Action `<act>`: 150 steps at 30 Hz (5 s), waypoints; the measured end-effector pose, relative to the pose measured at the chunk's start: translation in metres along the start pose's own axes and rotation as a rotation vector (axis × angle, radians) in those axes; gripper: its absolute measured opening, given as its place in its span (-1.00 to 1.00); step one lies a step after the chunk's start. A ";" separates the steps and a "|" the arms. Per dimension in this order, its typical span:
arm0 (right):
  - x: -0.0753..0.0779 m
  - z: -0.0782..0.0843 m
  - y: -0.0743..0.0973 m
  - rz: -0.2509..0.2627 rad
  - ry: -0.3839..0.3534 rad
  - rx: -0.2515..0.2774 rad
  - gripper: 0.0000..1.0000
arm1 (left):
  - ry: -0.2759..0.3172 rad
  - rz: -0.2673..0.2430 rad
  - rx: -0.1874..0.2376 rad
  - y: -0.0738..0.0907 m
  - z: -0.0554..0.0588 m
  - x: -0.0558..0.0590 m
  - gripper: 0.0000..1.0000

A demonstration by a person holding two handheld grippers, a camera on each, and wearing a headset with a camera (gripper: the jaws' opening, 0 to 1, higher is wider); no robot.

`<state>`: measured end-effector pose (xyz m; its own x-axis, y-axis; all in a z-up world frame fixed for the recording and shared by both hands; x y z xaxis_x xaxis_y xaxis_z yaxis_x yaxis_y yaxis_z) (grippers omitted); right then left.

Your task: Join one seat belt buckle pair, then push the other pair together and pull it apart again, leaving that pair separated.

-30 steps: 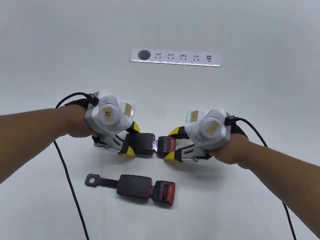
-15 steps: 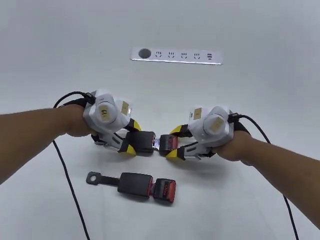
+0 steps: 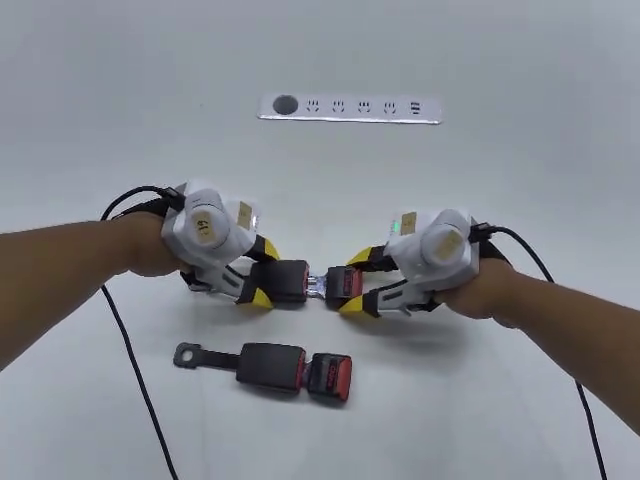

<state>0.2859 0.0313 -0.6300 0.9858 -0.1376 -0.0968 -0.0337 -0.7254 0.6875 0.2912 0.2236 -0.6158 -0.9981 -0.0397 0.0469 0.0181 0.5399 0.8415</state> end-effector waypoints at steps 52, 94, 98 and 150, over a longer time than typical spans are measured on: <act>0.003 0.061 0.066 0.011 -0.027 0.019 -0.33 | 0.024 -0.015 0.007 -0.002 0.000 0.002 -0.33; 0.006 0.095 0.113 0.049 -0.015 -0.036 -0.31 | 0.035 -0.022 0.008 -0.001 0.001 0.002 -0.32; 0.006 0.094 0.112 0.050 -0.009 -0.044 -0.31 | 0.036 -0.021 0.004 0.000 -0.001 0.003 -0.32; -0.104 0.032 0.136 0.752 -0.432 0.326 0.92 | 0.651 -0.509 0.455 0.092 0.015 0.110 1.00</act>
<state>0.1732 -0.0751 -0.5494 0.5409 -0.8410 -0.0124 -0.7488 -0.4882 0.4483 0.1825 0.2809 -0.5414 -0.6480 -0.7489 0.1388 -0.5727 0.5993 0.5594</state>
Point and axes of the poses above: the centre of the closed fingertips' face, and the gripper's own axes: y roughly backward along the fingers, x roughly to its right, z roughly out of its underside, the point moved 9 cm from there along y, roughly backward along the fingers, and after that the axes turned 1 degree about -x, right-handed, at the moved point
